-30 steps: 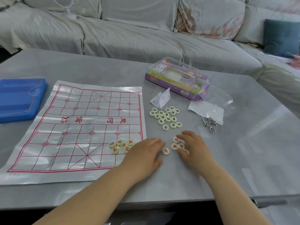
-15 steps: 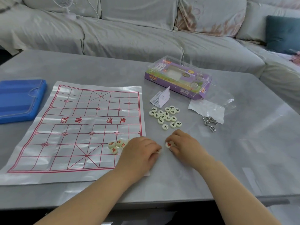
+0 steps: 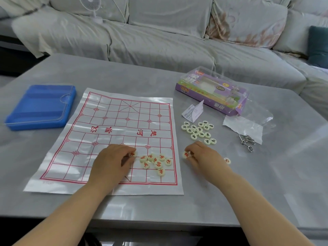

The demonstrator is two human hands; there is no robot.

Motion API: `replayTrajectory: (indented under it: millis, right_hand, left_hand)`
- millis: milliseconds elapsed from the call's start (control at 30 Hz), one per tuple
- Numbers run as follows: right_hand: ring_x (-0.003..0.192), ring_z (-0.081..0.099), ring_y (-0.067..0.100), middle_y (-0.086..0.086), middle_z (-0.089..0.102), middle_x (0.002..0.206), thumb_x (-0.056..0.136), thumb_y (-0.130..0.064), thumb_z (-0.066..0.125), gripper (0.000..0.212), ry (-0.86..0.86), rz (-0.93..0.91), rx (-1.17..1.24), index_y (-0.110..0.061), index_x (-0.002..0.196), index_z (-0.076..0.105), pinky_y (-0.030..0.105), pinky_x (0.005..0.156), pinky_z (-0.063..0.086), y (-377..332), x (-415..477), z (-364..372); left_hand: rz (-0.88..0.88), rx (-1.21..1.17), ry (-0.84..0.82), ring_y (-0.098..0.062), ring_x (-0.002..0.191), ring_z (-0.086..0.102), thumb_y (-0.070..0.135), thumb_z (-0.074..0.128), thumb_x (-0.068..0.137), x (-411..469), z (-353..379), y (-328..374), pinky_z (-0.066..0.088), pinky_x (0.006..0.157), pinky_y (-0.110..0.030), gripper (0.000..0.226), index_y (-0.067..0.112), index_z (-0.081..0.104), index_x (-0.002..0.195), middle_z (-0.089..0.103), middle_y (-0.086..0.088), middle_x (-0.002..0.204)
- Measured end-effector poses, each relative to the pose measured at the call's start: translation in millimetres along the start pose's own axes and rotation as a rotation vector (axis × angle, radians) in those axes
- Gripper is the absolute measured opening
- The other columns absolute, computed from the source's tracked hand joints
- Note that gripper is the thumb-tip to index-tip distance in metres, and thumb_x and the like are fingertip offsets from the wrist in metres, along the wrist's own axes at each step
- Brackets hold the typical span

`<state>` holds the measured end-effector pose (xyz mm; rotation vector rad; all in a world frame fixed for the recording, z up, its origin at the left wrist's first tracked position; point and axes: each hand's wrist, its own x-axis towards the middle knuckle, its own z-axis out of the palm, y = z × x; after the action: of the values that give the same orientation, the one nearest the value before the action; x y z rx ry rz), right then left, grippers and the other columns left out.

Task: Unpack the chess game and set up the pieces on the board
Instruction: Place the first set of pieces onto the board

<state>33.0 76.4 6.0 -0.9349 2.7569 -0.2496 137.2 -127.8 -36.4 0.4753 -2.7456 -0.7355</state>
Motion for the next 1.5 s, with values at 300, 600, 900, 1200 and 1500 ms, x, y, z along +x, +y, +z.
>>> replayTrajectory:
  millis: [300, 600, 900, 1200, 1500]
  right_hand:
    - [0.116, 0.048, 0.018, -0.002, 0.04, 0.135, 0.094, -0.024, 0.043, 0.04, 0.005, -0.104, 0.041, -0.019, 0.134, 0.04, 0.028, 0.089, 0.04, -47.6, 17.0, 14.2]
    - [0.124, 0.035, 0.012, -0.006, 0.038, 0.133, 0.089, -0.027, 0.053, 0.039, 0.188, 0.212, 0.055, -0.028, 0.128, 0.046, 0.02, 0.089, 0.031, 63.9, -55.7, -1.1]
    - [0.086, 0.055, 0.019, 0.003, 0.067, 0.099, 0.072, -0.022, 0.04, 0.05, 0.342, 0.106, -0.009, -0.017, 0.121, 0.05, 0.019, 0.074, 0.045, 99.3, -74.6, 37.2]
    - [0.055, 0.058, 0.014, -0.008, 0.065, 0.071, 0.069, -0.026, 0.04, 0.032, 0.537, -0.032, -0.16, -0.026, 0.073, 0.071, 0.021, 0.069, 0.037, 104.6, -66.4, 44.9]
    - [0.051, 0.058, 0.015, -0.008, 0.065, 0.068, 0.07, -0.027, 0.041, 0.03, 0.579, -0.054, -0.147, -0.024, 0.068, 0.071, 0.021, 0.068, 0.037, 107.9, -64.0, 43.1]
  left_hand:
    - [0.082, -0.005, -0.005, -0.024, 0.11, 0.055, 0.024, 0.062, 0.084, -1.0, -1.0, -6.2, 0.04, 0.091, -0.035, 0.031, 0.017, 0.063, 0.114, 0.064, 0.0, 0.114]
    - [0.234, 0.086, -0.102, -0.025, 0.079, 0.066, 0.027, 0.055, 0.078, -1.1, -11.6, 13.9, 0.042, 0.065, -0.027, 0.025, 0.014, 0.073, 0.089, 0.071, -0.001, 0.087]
    - [0.461, 0.058, -0.431, -0.009, 0.135, 0.019, 0.028, 0.044, 0.093, -0.9, 59.6, 136.9, 0.017, 0.104, -0.02, 0.054, 0.022, 0.022, 0.142, 0.021, 0.008, 0.149]
    - [0.553, -0.06, -0.3, -0.026, 0.093, 0.057, 0.031, 0.05, 0.082, 12.1, 104.5, 148.3, 0.045, 0.082, -0.027, 0.04, 0.011, 0.063, 0.114, 0.067, -0.003, 0.107]
    - [0.614, -0.129, -0.267, -0.021, 0.095, 0.051, 0.031, 0.051, 0.089, 14.6, 115.5, 147.4, 0.035, 0.079, -0.02, 0.029, 0.018, 0.064, 0.111, 0.067, 0.004, 0.105]
